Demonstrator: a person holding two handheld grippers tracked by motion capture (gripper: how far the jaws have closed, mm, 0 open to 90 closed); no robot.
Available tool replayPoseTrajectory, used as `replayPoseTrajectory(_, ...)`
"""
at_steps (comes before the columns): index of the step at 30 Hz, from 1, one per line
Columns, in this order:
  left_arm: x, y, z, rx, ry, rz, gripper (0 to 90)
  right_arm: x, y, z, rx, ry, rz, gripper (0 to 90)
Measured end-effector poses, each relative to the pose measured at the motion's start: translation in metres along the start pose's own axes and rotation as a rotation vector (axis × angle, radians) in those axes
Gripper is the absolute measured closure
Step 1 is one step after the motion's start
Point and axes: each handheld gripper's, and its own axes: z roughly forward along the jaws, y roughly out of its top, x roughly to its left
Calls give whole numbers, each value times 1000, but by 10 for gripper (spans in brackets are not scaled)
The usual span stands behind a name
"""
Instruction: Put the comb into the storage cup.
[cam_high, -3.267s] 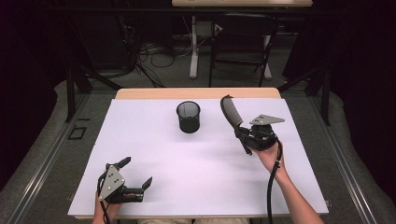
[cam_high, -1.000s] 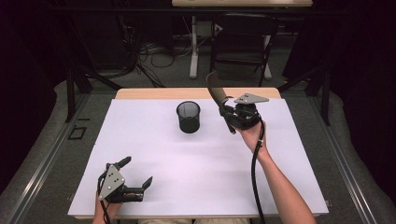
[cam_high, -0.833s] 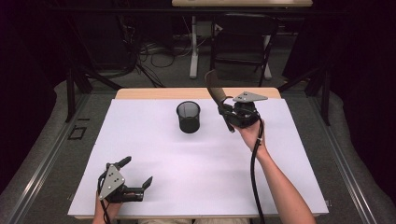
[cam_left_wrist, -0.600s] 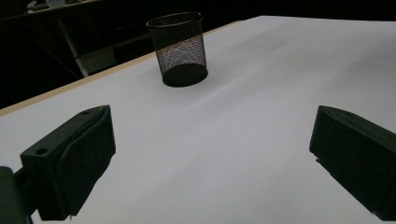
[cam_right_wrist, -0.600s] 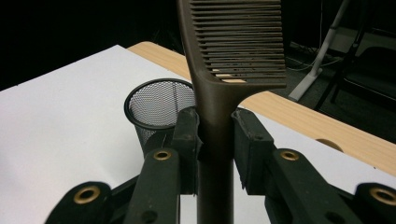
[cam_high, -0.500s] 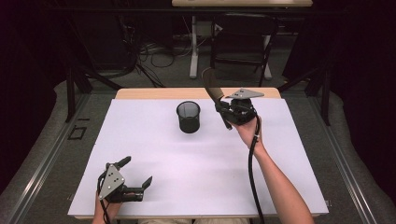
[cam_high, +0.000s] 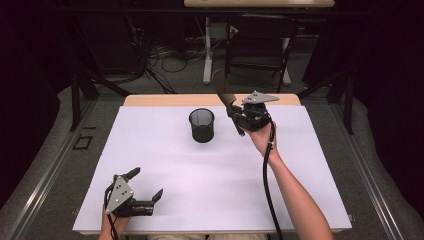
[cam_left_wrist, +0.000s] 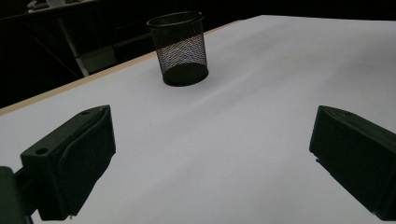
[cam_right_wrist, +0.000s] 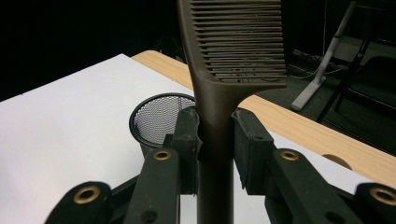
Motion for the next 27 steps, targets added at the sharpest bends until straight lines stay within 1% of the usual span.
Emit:
replayPoseTrajectory(15, 0, 0, -1, -1, 3, 2, 3, 5, 1, 11, -19, 13, 6, 723)
replayPoseTrajectory(27, 0, 0, -1, -1, 4, 2, 4, 10, 5, 18, -32, 25, -3, 723)
